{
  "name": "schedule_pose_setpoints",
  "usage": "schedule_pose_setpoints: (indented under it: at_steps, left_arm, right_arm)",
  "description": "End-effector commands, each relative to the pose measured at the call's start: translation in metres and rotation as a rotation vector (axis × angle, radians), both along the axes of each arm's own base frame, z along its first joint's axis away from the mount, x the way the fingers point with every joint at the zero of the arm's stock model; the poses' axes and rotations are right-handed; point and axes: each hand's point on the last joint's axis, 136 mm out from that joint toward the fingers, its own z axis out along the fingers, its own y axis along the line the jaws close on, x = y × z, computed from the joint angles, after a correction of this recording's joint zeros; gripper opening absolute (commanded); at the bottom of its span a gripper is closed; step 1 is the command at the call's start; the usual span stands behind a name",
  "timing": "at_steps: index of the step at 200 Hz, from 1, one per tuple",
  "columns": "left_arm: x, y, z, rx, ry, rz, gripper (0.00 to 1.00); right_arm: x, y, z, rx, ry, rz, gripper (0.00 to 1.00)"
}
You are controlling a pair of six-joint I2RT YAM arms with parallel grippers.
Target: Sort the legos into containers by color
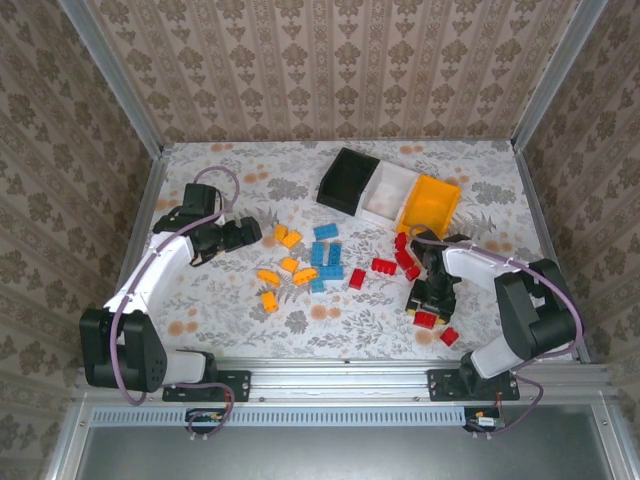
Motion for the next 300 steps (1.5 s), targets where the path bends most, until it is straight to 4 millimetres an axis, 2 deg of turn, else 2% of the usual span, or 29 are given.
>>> schedule_pose_setpoints:
  at_steps: [1,34,73,101,122,151,167,187,212,233,267,300]
  left_arm:
    - [-0.003,0.006,0.001,0.007,0.010,0.021,1.00]
    - [-0.004,0.010,0.000,0.010,0.014,0.032,1.00]
    - [-0.006,0.016,0.002,0.007,0.011,0.049,1.00]
    - [-0.006,0.019,0.002,0.005,0.011,0.055,1.00]
    - [-0.005,0.020,0.003,0.004,0.007,0.059,1.00]
    - [-0.003,0.020,0.003,-0.004,0.008,0.059,1.00]
    - [0.000,0.019,0.004,-0.008,0.006,0.055,1.00]
    - [0.001,0.018,0.006,-0.009,0.003,0.052,1.00]
    - [-0.003,0.019,0.008,-0.008,0.008,0.050,1.00]
    - [-0.009,0.022,0.009,-0.002,0.012,0.048,1.00]
    - [-0.019,0.029,0.009,0.008,0.020,0.058,1.00]
    - [-0.022,0.032,0.009,0.003,0.027,0.064,1.00]
  right_arm:
    - [0.006,0.011,-0.005,0.019,0.000,0.012,0.53]
    - [0.013,0.013,-0.003,0.019,-0.016,0.015,0.42]
    - [0.027,0.019,0.008,0.042,-0.050,0.024,0.42]
    - [0.047,0.026,0.029,0.066,-0.099,0.036,0.42]
    - [0.072,0.030,0.051,0.089,-0.157,0.030,0.42]
    - [0.124,0.032,0.087,0.124,-0.261,0.001,0.43]
    - [0.155,0.026,0.101,0.130,-0.309,-0.024,0.43]
    - [0.190,0.013,0.110,0.133,-0.344,-0.063,0.43]
    - [0.223,-0.008,0.108,0.119,-0.360,-0.111,0.43]
    - [0.242,-0.021,0.100,0.108,-0.355,-0.136,0.43]
    - [0.260,-0.032,0.081,0.092,-0.332,-0.147,0.44]
    - [0.270,-0.034,0.065,0.091,-0.306,-0.149,0.44]
